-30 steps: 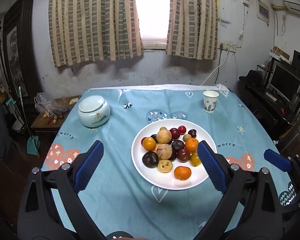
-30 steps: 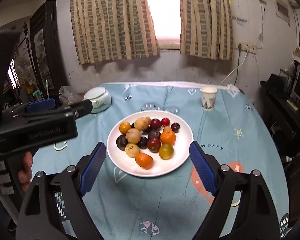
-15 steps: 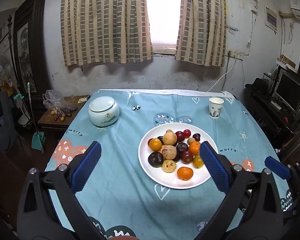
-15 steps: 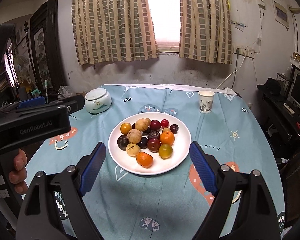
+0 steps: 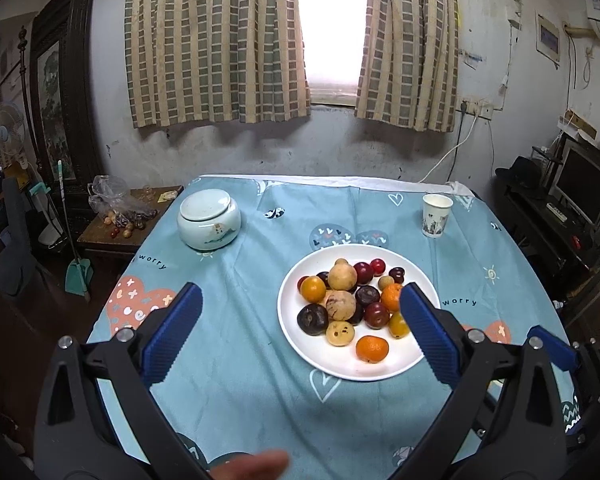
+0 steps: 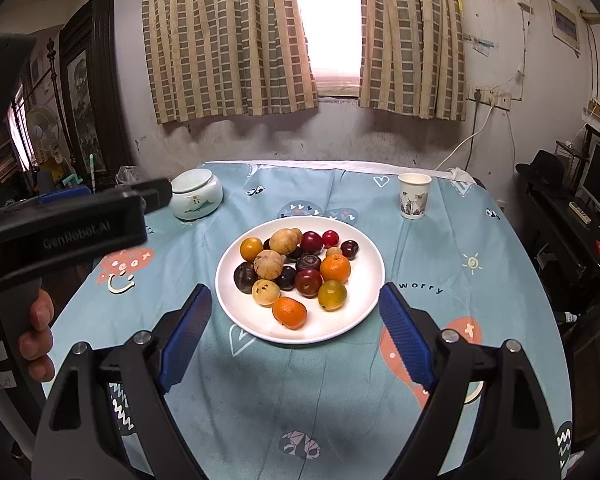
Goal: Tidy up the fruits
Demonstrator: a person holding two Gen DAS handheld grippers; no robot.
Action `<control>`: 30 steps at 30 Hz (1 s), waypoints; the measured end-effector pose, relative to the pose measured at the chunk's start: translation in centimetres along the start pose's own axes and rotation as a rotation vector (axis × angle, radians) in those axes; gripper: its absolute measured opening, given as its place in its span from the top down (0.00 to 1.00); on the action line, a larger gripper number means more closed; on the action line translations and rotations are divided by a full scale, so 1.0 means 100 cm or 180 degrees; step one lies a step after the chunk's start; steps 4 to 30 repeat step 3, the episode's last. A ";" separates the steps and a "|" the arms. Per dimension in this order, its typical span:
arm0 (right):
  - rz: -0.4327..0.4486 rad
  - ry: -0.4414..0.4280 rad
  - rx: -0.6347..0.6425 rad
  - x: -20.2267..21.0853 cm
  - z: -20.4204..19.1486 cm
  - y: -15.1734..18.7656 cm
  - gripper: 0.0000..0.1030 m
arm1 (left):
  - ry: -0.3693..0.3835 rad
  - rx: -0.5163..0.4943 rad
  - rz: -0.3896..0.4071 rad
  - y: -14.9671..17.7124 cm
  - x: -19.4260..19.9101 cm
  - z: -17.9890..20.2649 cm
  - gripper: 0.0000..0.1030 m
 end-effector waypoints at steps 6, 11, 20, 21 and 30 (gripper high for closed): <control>-0.0011 -0.0006 0.0002 -0.002 -0.001 -0.001 0.17 | 0.0020 0.0008 -0.0028 0.000 -0.003 0.000 0.02; -0.0011 -0.0006 0.0002 -0.002 -0.001 -0.001 0.17 | 0.0020 0.0008 -0.0028 0.000 -0.003 0.000 0.02; -0.0011 -0.0006 0.0002 -0.002 -0.001 -0.001 0.17 | 0.0020 0.0008 -0.0028 0.000 -0.003 0.000 0.02; -0.0011 -0.0006 0.0002 -0.002 -0.001 -0.001 0.17 | 0.0020 0.0008 -0.0028 0.000 -0.003 0.000 0.02; -0.0011 -0.0006 0.0002 -0.002 -0.001 -0.001 0.17 | 0.0020 0.0008 -0.0028 0.000 -0.003 0.000 0.02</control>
Point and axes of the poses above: each gripper's, at about its wrist camera, not at the fingertips, and x roughly against the way its jaws point, z to its right, y to its underside, the point moved 3 cm from there along -x, roughly the way its jaws point, and after that the axes turned 8 degrees about -x, right-handed, at the moved point
